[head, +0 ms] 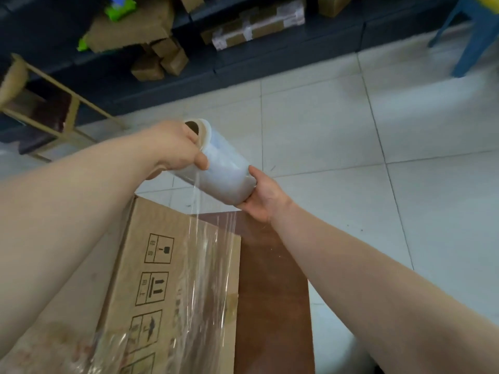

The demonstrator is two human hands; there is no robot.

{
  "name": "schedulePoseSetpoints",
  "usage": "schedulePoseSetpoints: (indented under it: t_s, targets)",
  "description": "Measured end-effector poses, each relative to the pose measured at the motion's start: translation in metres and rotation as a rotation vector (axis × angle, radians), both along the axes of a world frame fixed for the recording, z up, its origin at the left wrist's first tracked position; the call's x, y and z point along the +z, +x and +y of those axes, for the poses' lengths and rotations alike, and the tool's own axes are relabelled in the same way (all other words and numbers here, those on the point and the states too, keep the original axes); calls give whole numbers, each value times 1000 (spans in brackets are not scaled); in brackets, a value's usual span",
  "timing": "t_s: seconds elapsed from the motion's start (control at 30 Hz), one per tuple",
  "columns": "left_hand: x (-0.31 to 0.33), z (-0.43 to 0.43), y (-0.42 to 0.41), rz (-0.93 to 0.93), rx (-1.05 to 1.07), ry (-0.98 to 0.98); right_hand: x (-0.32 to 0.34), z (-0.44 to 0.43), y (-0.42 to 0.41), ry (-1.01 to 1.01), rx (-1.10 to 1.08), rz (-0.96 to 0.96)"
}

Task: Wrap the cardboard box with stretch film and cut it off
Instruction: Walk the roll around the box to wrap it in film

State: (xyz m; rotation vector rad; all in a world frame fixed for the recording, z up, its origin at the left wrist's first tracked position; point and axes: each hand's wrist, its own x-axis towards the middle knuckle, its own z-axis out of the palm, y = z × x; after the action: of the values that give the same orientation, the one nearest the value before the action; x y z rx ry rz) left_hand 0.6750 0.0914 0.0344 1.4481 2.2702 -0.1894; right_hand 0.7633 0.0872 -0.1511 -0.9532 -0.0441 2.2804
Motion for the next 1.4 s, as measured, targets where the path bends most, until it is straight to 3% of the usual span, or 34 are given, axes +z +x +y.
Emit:
schedulePoseSetpoints:
  t_s: [0.2,0.5,0.7,0.8,0.93,1.1,1.3,1.4]
  targets:
    - [-11,13,-14,-86,256,63,-2,13,-8,15,61,50]
    - [-12,29,-45,-103,308,-5,-10,33,-39,32,148,26]
    - [3,32,-68,23,157,-94,-12,58,-65,55,214,-34]
    - [4,35,-72,-8,163,-90,-12,64,-75,53,226,-63]
    - [3,46,-79,-181,362,-19,-12,70,-87,26,250,-44]
    - [-4,59,-85,-248,567,39,-13,81,-100,12,351,25]
    - [7,63,-96,52,445,-124,-2,103,-116,-19,469,49]
    - [13,60,-106,49,464,-156,2,112,-128,24,564,23]
